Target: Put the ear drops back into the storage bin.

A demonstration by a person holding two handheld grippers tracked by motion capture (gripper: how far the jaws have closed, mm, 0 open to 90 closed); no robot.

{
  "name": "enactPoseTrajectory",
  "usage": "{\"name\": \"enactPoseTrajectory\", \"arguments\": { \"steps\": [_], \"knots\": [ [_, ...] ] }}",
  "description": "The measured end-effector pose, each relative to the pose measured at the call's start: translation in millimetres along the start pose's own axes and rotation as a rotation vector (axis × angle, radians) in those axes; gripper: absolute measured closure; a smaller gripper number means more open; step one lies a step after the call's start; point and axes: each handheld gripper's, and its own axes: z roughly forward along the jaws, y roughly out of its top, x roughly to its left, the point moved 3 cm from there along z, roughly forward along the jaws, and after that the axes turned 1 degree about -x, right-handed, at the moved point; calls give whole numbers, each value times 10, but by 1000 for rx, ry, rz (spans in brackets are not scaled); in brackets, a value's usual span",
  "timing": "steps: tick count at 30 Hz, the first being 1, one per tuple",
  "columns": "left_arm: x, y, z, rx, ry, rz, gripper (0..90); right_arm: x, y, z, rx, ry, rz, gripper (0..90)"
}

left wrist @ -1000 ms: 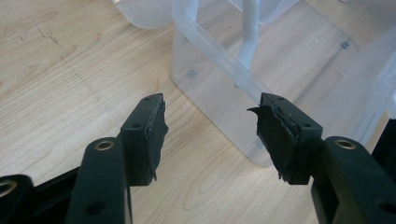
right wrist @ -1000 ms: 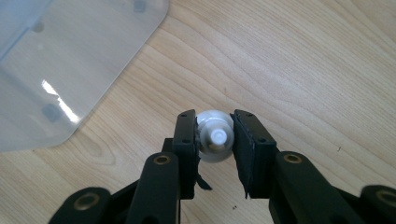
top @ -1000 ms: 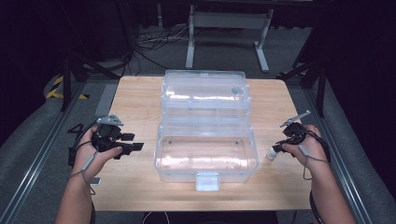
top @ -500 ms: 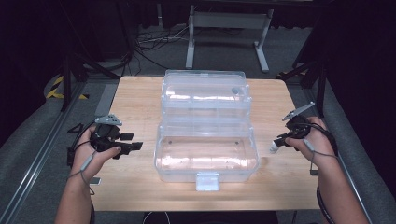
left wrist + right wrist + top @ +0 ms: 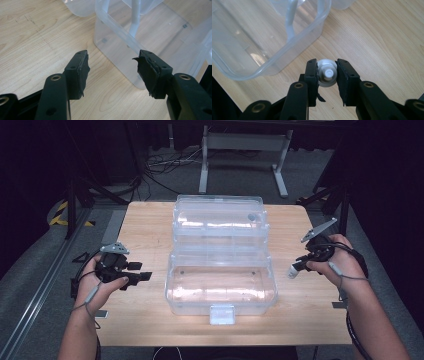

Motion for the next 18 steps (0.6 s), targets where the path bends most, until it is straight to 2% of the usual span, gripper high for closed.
{"name": "enactPoseTrajectory", "arguments": {
  "steps": [4, 10, 18],
  "knots": [
    [2, 0, 0, 2, 0, 3, 427, 30, 45, -40, 8, 11, -21, 714],
    [1, -4, 5, 2, -1, -5, 427, 127, 162, -154, 32, 23, -86, 714],
    [3, -8, 7, 2, -2, -8, 427, 259, 285, -254, 47, 52, -148, 714]
  ]
}}
